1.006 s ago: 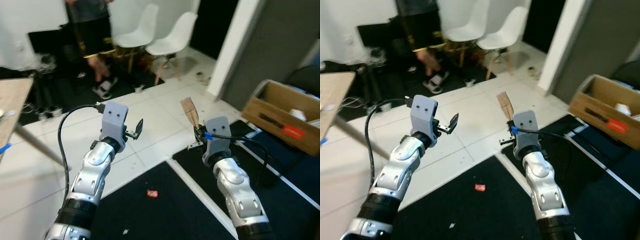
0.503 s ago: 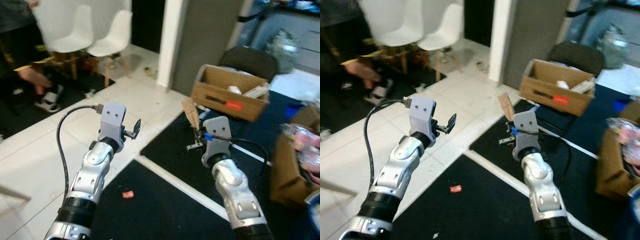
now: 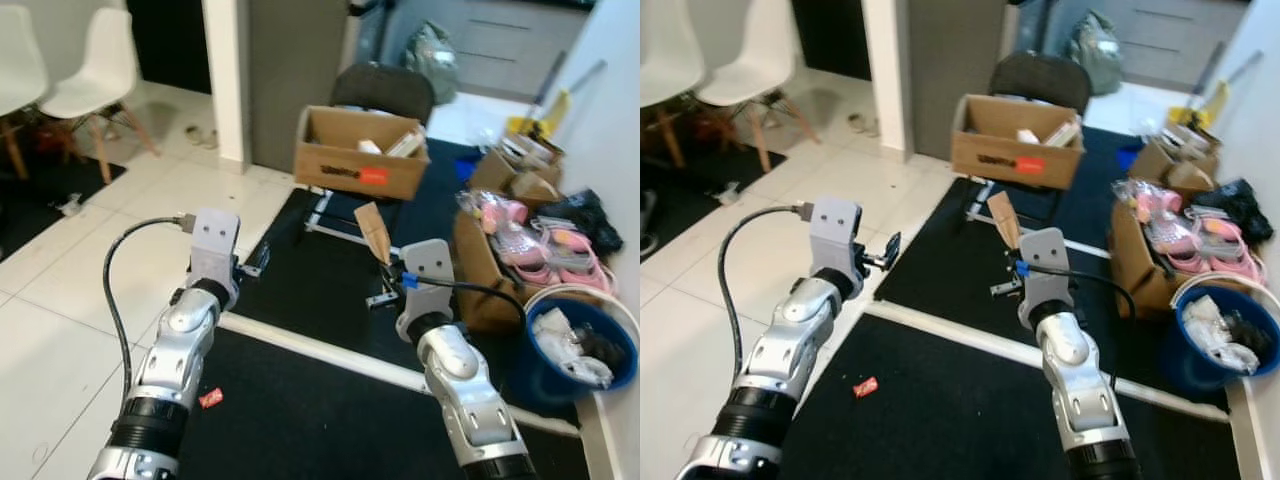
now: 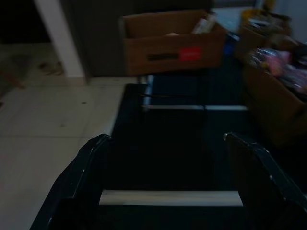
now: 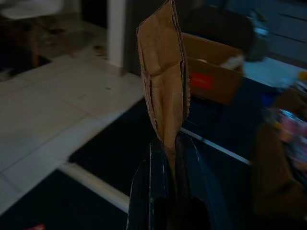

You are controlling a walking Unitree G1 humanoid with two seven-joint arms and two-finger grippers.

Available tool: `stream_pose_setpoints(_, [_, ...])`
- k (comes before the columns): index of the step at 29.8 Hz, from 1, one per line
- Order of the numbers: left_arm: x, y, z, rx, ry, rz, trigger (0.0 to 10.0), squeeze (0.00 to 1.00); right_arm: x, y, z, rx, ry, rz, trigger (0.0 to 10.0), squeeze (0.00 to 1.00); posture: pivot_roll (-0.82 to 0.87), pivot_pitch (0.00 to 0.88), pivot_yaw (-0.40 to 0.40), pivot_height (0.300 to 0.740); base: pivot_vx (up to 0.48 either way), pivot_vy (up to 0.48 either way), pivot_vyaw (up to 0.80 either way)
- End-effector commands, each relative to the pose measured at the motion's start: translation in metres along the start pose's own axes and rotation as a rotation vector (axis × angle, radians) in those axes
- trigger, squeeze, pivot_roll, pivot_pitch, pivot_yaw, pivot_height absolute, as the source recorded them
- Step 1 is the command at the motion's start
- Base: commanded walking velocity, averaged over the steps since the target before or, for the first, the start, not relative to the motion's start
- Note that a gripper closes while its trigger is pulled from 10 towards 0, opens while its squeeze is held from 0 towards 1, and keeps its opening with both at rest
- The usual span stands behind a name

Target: Picking trash to rubbish bin

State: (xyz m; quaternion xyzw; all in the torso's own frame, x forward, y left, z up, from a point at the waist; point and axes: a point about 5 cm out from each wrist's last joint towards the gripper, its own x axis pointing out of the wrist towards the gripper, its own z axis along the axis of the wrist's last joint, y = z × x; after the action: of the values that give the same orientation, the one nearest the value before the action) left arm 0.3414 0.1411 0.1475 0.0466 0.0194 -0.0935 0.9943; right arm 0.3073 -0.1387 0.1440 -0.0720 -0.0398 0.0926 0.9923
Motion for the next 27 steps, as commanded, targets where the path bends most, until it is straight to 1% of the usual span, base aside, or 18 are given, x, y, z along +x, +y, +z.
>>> stream_pose_setpoints(1, [-0.002, -0.002, -0.005, -0.009, 0.03, 0.006, 10.0, 0.0, 0.0, -0.001, -0.004, 0.009, 0.018, -0.003, 10.0, 0.0, -0.07, 0.078, -0.011, 0.74, 0.0, 0.0, -0.8])
stream_pose_setpoints(4, [-0.002, -0.002, -0.005, -0.014, 0.024, -0.008, 10.0, 0.0, 0.0, -0.001, -0.003, 0.015, 0.016, -0.003, 10.0, 0.0, -0.07, 0.078, -0.012, 0.74, 0.0, 0.0, -0.8])
stream_pose_setpoints(6, [-0.004, -0.002, -0.004, 0.007, 0.011, -0.023, 10.0, 0.0, 0.0, -0.002, -0.007, 0.045, 0.03, -0.014, 10.0, 0.0, -0.06, 0.072, -0.018, 0.74, 0.0, 0.0, -0.8])
stream_pose_setpoints(7, [-0.004, -0.002, -0.004, 0.007, 0.011, -0.023, 10.0, 0.0, 0.0, -0.002, -0.007, 0.045, 0.03, -0.014, 10.0, 0.0, -0.06, 0.072, -0.018, 0.74, 0.0, 0.0, -0.8])
stream_pose_setpoints(9, [-0.007, 0.003, -0.008, 0.008, 0.018, 0.0, 10.0, 0.0, -0.001, -0.002, -0.015, 0.074, 0.055, -0.029, 10.0, 0.0, -0.07, 0.076, -0.004, 0.74, 0.0, 0.0, -0.8])
stream_pose_setpoints(12, [-0.01, 0.005, -0.012, 0.025, 0.025, -0.001, 10.0, 0.0, -0.004, -0.003, -0.018, 0.09, 0.066, -0.045, 10.0, 0.0, -0.07, 0.074, -0.004, 0.74, 0.0, 0.0, -0.8])
stream_pose_setpoints(14, [-0.011, 0.009, -0.018, 0.009, 0.044, -0.002, 10.0, 0.0, -0.006, -0.003, -0.022, 0.081, 0.077, -0.04, 10.0, 0.0, -0.07, 0.074, -0.002, 0.74, 0.0, 0.0, -0.8])
stream_pose_setpoints(15, [-0.011, 0.012, -0.021, -0.005, 0.054, 0.015, 10.0, 0.0, -0.007, -0.002, -0.024, 0.072, 0.084, -0.029, 10.0, 0.0, -0.08, 0.077, 0.001, 0.74, 0.0, 0.0, -0.8])
stream_pose_setpoints(16, [-0.011, 0.012, -0.021, -0.005, 0.054, 0.015, 10.0, 0.0, -0.007, -0.002, -0.024, 0.072, 0.084, -0.029, 10.0, 0.0, -0.08, 0.077, 0.001, 0.74, 0.0, 0.0, -0.8])
stream_pose_setpoints(17, [-0.011, 0.014, -0.024, -0.014, 0.061, 0.028, 10.0, 0.0, -0.007, -0.001, -0.025, 0.066, 0.088, -0.022, 10.0, 0.0, -0.08, 0.077, 0.001, 0.74, 0.0, 0.0, -0.8])
stream_pose_setpoints(18, [-0.011, 0.018, -0.031, -0.028, 0.092, 0.063, 10.0, 0.0, -0.009, 0.0, -0.029, 0.069, 0.102, -0.008, 10.0, 0.0, -0.08, 0.081, 0.009, 0.74, 0.0, 0.0, -0.8])
stream_pose_setpoints(19, [-0.011, 0.018, -0.031, -0.028, 0.092, 0.063, 10.0, 0.0, -0.009, 0.0, -0.029, 0.069, 0.102, -0.008, 10.0, 0.0, -0.08, 0.081, 0.009, 0.74, 0.0, 0.0, -0.8])
stream_pose_setpoints(20, [-0.013, 0.022, -0.039, -0.035, 0.13, 0.092, 10.0, 0.0, -0.014, -0.001, -0.039, 0.062, 0.136, 0.015, 10.0, 0.0, -0.08, 0.08, 0.005, 0.74, 0.0, 0.0, -0.8])
stream_pose_setpoints(21, [-0.015, 0.022, -0.04, -0.027, 0.132, 0.092, 10.0, 0.0, -0.017, -0.003, -0.047, 0.062, 0.163, 0.019, 10.0, 0.0, -0.07, 0.075, -0.003, 0.74, 0.0, 0.0, -0.8])
stream_pose_setpoints(24, [-0.016, 0.022, -0.041, -0.017, 0.132, 0.087, 10.0, 0.0, -0.019, -0.004, -0.052, 0.062, 0.182, 0.018, 10.0, 0.0, -0.07, 0.074, -0.002, 0.74, 0.0, 0.0, -0.8])
stream_pose_setpoints(25, [-0.019, 0.021, -0.043, -0.028, 0.131, 0.082, 10.0, 0.0, -0.023, -0.005, -0.062, 0.074, 0.223, 0.035, 10.0, 0.0, -0.07, 0.079, 0.001, 0.74, 0.0, 0.0, 0.0])
stream_pose_setpoints(26, [-0.019, 0.021, -0.043, -0.028, 0.131, 0.082, 10.0, 0.0, -0.023, -0.005, -0.062, 0.074, 0.223, 0.035, 10.0, 0.0, -0.07, 0.079, 0.001, 0.74, 0.0, 0.0, 0.0])
stream_pose_setpoints(27, [-0.021, 0.017, -0.042, -0.029, 0.121, 0.066, 10.0, 0.0, -0.024, -0.005, -0.065, 0.092, 0.239, 0.061, 10.0, 0.0, -0.06, 0.078, -0.006, 0.74, 0.0, 0.0, 0.0])
